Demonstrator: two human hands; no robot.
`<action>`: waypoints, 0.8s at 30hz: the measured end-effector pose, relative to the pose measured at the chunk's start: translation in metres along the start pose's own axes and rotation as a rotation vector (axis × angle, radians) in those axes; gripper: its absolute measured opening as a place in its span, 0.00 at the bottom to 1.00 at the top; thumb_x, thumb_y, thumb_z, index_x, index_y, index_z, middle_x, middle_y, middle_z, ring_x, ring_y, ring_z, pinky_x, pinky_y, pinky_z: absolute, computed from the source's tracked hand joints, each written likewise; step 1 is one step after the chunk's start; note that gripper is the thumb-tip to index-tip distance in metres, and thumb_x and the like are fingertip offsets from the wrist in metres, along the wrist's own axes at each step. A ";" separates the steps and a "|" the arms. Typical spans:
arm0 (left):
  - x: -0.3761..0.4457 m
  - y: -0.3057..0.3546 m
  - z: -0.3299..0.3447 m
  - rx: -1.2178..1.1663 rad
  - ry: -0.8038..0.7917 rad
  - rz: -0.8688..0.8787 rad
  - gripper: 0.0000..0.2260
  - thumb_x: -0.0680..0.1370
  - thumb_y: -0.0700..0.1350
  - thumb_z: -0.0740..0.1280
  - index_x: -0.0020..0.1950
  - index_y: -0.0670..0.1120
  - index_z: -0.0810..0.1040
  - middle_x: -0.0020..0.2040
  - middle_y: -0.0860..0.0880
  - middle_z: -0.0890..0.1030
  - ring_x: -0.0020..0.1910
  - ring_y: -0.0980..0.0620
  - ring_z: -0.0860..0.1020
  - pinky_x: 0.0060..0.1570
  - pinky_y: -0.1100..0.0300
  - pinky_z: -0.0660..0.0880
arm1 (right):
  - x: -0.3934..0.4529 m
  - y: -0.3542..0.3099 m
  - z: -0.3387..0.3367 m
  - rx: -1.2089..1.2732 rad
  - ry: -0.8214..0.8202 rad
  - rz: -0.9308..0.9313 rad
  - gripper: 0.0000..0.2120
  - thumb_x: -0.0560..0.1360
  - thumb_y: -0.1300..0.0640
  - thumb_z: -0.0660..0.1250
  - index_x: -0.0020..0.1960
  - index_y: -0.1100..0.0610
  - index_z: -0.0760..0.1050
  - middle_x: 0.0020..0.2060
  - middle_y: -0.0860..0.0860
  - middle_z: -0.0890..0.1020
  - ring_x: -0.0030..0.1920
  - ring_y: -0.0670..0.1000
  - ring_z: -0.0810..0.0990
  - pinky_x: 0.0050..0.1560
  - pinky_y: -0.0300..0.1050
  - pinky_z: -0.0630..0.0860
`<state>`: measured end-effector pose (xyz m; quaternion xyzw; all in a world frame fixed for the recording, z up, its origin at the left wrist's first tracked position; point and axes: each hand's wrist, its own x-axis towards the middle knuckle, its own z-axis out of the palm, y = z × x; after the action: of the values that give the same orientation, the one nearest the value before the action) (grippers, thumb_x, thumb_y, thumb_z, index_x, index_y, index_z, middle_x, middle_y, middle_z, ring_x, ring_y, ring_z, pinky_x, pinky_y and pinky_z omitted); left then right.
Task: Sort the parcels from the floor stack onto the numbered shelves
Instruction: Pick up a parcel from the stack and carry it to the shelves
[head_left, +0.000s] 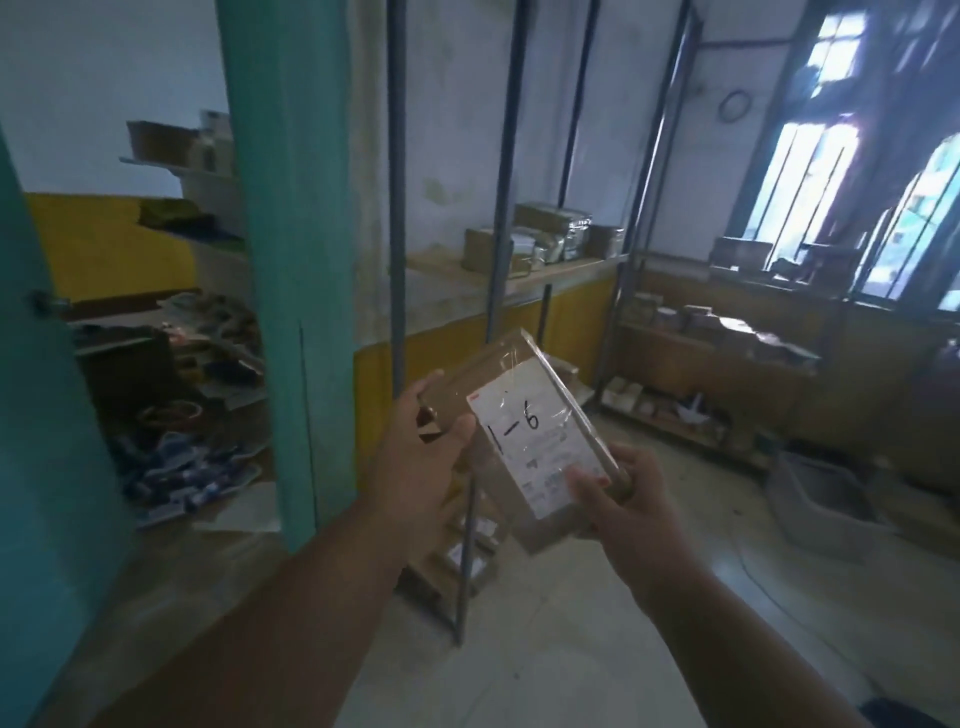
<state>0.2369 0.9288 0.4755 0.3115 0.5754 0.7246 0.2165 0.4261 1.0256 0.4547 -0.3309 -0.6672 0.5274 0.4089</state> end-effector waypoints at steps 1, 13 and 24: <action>0.021 -0.008 0.017 -0.027 -0.032 -0.012 0.22 0.78 0.43 0.72 0.63 0.67 0.73 0.59 0.54 0.81 0.48 0.62 0.83 0.47 0.62 0.81 | 0.021 0.003 -0.010 -0.017 0.024 -0.006 0.15 0.74 0.51 0.73 0.56 0.45 0.71 0.49 0.53 0.84 0.45 0.53 0.86 0.44 0.58 0.84; 0.220 -0.038 0.257 0.017 -0.262 0.000 0.27 0.78 0.45 0.72 0.71 0.65 0.67 0.59 0.55 0.80 0.57 0.54 0.81 0.56 0.51 0.81 | 0.245 0.043 -0.168 -0.092 0.195 -0.059 0.28 0.70 0.40 0.74 0.63 0.53 0.72 0.52 0.55 0.83 0.48 0.56 0.86 0.41 0.57 0.84; 0.402 -0.030 0.452 0.181 -0.029 0.108 0.25 0.79 0.44 0.71 0.73 0.55 0.70 0.61 0.57 0.79 0.49 0.63 0.76 0.38 0.72 0.68 | 0.523 0.047 -0.274 -0.152 0.169 -0.150 0.13 0.75 0.42 0.71 0.54 0.47 0.73 0.51 0.51 0.80 0.45 0.50 0.84 0.36 0.45 0.81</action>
<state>0.2662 1.5223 0.5926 0.3707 0.6178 0.6756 0.1561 0.4382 1.6113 0.5413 -0.3532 -0.6916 0.4133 0.4756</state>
